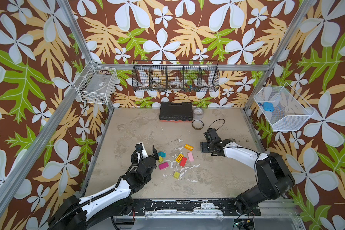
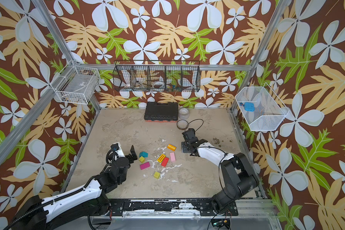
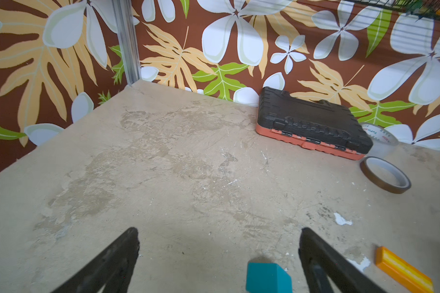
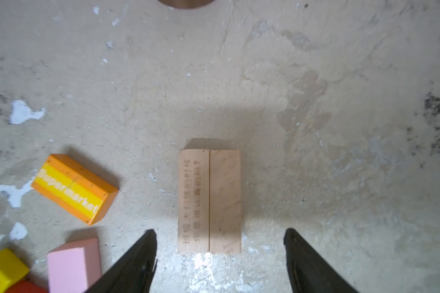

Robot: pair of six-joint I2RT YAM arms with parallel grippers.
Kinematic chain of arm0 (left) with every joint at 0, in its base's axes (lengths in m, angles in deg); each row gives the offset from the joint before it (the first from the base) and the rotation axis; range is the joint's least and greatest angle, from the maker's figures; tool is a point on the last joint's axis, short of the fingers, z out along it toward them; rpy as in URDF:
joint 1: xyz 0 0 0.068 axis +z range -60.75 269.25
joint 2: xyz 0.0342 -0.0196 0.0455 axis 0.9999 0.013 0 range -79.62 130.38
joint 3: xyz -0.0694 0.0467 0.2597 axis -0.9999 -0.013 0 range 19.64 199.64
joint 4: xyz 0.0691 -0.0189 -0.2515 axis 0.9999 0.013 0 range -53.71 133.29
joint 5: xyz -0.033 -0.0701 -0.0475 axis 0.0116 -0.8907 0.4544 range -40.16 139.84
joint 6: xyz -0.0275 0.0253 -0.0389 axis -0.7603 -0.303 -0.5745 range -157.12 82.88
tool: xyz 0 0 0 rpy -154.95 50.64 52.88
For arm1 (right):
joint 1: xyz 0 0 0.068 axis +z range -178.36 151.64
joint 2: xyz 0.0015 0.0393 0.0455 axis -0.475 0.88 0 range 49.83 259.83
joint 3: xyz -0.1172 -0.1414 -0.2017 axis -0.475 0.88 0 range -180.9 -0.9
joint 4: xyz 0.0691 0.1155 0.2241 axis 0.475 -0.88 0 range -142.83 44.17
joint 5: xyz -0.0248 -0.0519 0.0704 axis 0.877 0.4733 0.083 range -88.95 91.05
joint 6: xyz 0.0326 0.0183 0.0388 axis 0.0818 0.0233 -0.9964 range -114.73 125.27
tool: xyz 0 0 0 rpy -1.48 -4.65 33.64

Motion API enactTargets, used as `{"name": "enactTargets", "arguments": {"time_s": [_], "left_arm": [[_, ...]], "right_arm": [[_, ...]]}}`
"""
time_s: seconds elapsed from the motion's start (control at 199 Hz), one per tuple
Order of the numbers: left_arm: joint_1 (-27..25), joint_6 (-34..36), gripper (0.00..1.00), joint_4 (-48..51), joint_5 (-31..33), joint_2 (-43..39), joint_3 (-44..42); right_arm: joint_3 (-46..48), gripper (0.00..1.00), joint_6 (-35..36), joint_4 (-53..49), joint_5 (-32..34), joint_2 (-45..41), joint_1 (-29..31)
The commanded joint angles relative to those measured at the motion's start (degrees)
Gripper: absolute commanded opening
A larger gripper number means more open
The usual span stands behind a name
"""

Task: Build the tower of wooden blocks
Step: 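Raise the right gripper toward the coloured blocks while the left arm lowers forward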

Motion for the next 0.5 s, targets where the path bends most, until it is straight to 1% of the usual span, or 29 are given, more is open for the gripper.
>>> {"name": "enactTargets", "arguments": {"time_s": [0.0,0.085,0.186,0.241,0.302,0.367,0.427,0.493], "left_arm": [[0.13,-8.66,0.99,7.55,-8.25,-2.56,1.49],[0.10,-15.24,1.00,10.08,-18.35,-6.41,1.34],[0.09,-33.02,1.00,18.70,-22.71,-10.84,1.35],[0.11,-38.44,1.00,21.05,-25.78,-12.86,0.95],[0.11,-39.61,1.00,22.27,-28.65,-14.71,1.26],[0.13,-37.29,1.00,26.57,-29.81,-15.51,4.73],[0.11,-34.44,1.00,34.05,-29.23,-15.13,10.43],[0.10,-33.52,1.00,45.32,-28.12,-13.97,17.83]], "right_arm": [[0.97,0.82,-1.64,-0.67,0.06,-4.96,1.44],[1.32,0.82,-4.15,-2.22,-4.59,-9.89,3.16],[3.38,0.84,-8.37,0.01,-9.45,-15.86,6.22],[4.58,0.85,-10.13,2.59,-11.17,-17.79,7.91],[4.92,0.84,-11.92,4.10,-11.20,-18.31,9.79],[4.73,0.85,-12.15,5.48,-10.86,-17.64,11.58],[3.94,0.82,-11.34,5.41,-10.78,-16.06,13.00],[3.43,0.81,-10.42,5.01,-9.85,-14.63,14.52]]}}
